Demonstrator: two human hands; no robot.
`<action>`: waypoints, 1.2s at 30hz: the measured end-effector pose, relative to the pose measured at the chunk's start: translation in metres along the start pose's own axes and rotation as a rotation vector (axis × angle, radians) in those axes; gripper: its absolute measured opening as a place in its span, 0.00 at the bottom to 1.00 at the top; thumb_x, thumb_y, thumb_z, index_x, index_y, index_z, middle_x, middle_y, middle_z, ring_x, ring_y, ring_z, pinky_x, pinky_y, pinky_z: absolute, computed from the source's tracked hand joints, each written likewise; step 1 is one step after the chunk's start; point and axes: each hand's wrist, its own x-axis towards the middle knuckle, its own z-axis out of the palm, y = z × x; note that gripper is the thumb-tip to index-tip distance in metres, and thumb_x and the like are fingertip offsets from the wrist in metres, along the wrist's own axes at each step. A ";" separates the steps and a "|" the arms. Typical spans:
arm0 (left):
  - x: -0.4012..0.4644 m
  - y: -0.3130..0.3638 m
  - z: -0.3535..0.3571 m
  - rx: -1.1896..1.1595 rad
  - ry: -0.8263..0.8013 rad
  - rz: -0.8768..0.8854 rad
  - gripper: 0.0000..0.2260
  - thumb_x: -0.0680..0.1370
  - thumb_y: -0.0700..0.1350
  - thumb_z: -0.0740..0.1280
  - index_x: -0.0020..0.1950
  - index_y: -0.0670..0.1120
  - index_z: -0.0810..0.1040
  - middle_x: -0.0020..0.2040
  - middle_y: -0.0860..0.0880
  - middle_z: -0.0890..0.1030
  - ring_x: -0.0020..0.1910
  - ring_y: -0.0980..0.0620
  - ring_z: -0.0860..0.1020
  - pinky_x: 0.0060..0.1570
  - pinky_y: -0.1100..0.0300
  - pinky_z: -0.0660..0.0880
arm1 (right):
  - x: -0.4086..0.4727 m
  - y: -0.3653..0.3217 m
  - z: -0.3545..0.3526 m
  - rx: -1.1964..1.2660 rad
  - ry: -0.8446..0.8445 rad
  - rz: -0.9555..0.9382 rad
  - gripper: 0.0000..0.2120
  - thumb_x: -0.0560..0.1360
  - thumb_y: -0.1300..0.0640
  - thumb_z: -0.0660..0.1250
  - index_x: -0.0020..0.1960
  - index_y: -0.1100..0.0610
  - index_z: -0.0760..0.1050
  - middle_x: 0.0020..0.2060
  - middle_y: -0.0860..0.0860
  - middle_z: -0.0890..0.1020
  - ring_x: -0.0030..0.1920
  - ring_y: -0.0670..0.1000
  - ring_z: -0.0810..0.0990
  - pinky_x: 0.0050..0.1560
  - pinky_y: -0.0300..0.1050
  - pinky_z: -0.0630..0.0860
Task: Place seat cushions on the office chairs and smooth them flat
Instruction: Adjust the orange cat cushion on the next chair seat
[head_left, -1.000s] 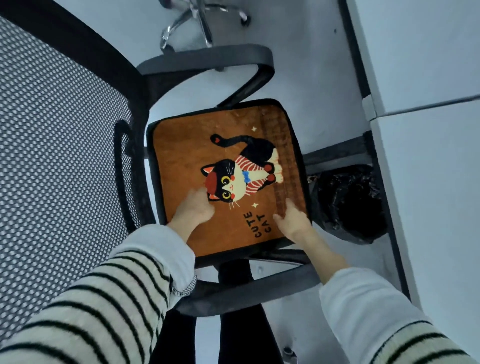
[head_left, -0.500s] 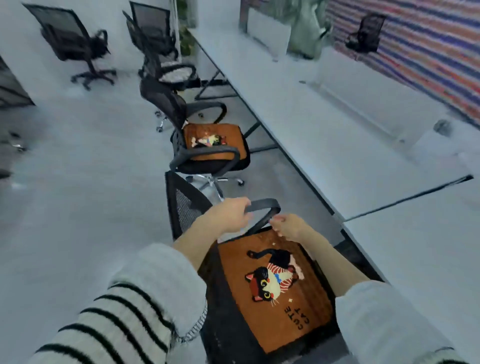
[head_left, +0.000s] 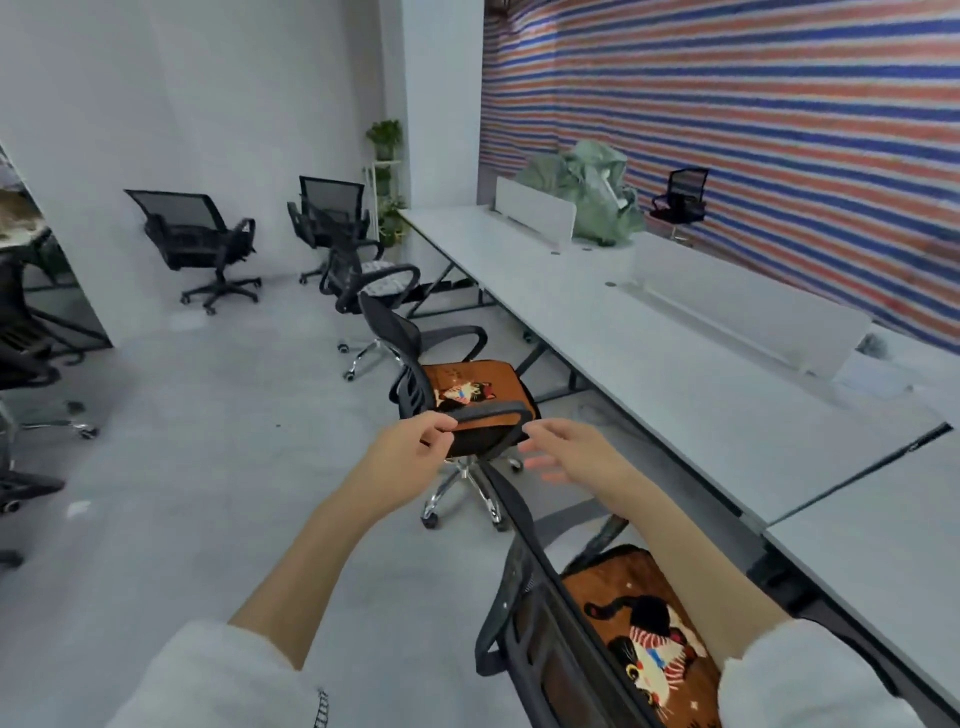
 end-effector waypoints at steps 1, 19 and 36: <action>0.003 -0.011 -0.003 -0.006 0.008 -0.008 0.11 0.81 0.44 0.59 0.61 0.49 0.76 0.49 0.51 0.77 0.43 0.56 0.76 0.37 0.68 0.69 | 0.007 -0.003 0.004 -0.011 -0.003 0.006 0.19 0.80 0.48 0.58 0.67 0.56 0.71 0.56 0.51 0.81 0.52 0.48 0.82 0.56 0.44 0.78; 0.272 -0.150 -0.051 -0.007 -0.126 -0.096 0.12 0.81 0.44 0.58 0.63 0.48 0.75 0.56 0.49 0.79 0.50 0.54 0.77 0.36 0.74 0.68 | 0.313 -0.033 0.046 0.152 0.016 0.191 0.23 0.80 0.48 0.59 0.70 0.58 0.67 0.54 0.53 0.81 0.51 0.50 0.81 0.48 0.41 0.77; 0.614 -0.237 -0.031 0.131 -0.536 0.053 0.17 0.82 0.49 0.57 0.70 0.50 0.69 0.64 0.51 0.75 0.58 0.54 0.75 0.52 0.66 0.71 | 0.584 0.006 0.039 0.477 0.385 0.572 0.20 0.81 0.53 0.59 0.70 0.60 0.66 0.55 0.58 0.80 0.51 0.55 0.80 0.57 0.50 0.77</action>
